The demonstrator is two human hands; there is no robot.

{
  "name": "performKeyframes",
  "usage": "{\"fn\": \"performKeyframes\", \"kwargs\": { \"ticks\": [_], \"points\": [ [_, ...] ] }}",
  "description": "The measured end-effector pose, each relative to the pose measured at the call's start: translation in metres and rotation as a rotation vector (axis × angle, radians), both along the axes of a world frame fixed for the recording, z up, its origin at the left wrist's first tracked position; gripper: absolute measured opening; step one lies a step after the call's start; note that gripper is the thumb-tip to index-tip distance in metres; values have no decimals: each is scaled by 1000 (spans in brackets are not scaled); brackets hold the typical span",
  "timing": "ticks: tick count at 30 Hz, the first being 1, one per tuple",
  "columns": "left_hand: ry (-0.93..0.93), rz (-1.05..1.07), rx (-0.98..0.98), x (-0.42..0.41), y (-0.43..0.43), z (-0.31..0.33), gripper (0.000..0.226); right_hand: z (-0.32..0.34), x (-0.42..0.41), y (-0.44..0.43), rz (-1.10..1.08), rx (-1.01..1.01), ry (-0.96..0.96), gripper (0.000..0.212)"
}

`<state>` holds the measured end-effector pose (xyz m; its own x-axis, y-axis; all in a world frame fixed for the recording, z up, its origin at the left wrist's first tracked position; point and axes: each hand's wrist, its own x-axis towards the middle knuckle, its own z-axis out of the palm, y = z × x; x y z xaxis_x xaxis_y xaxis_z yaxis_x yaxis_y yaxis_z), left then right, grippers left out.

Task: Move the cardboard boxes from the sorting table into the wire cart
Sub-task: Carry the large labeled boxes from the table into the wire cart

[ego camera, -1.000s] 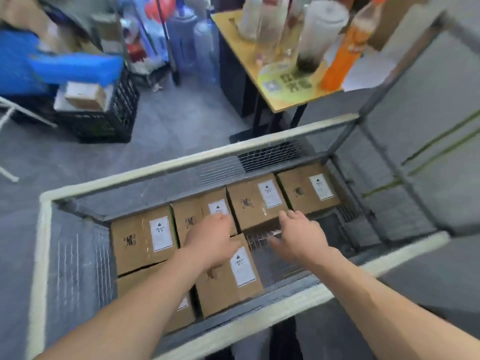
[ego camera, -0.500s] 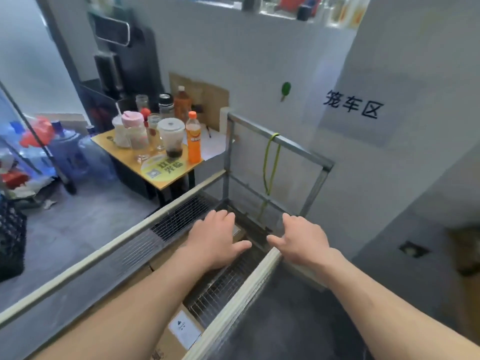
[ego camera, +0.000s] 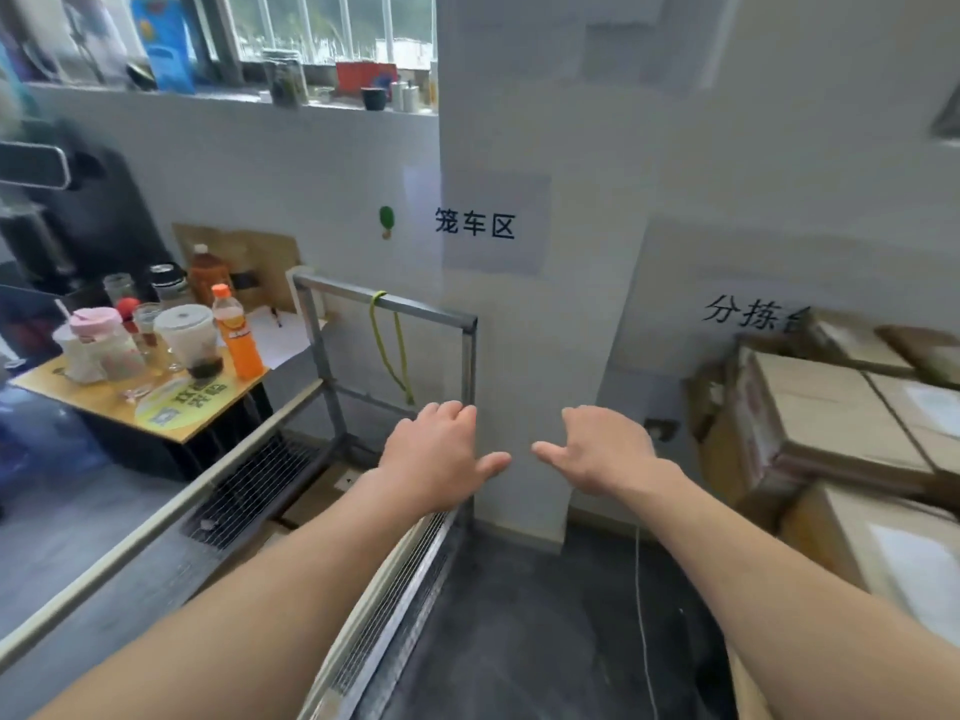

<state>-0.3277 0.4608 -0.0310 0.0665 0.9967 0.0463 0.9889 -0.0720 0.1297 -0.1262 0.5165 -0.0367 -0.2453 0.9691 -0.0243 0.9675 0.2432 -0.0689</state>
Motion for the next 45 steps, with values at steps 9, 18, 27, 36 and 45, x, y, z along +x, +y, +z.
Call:
{"fn": "performKeyframes", "kwargs": {
  "ticks": [9,18,27,36,45],
  "points": [
    [-11,-171,-11,73,1,17,75,30,79,-55,-216,10,5,57],
    [12,-368,-3,89,-36,23,72,48,103,-136,-426,0,9,70],
    [-2,-589,5,133,-93,13,81,35,130,-239,-605,-18,35,43],
    [-31,-855,-1,240,-153,8,84,29,211,-350,-890,-24,33,68],
    [-76,-1012,17,388,-215,14,63,53,338,-441,-1064,59,-20,53]
  ]
}}
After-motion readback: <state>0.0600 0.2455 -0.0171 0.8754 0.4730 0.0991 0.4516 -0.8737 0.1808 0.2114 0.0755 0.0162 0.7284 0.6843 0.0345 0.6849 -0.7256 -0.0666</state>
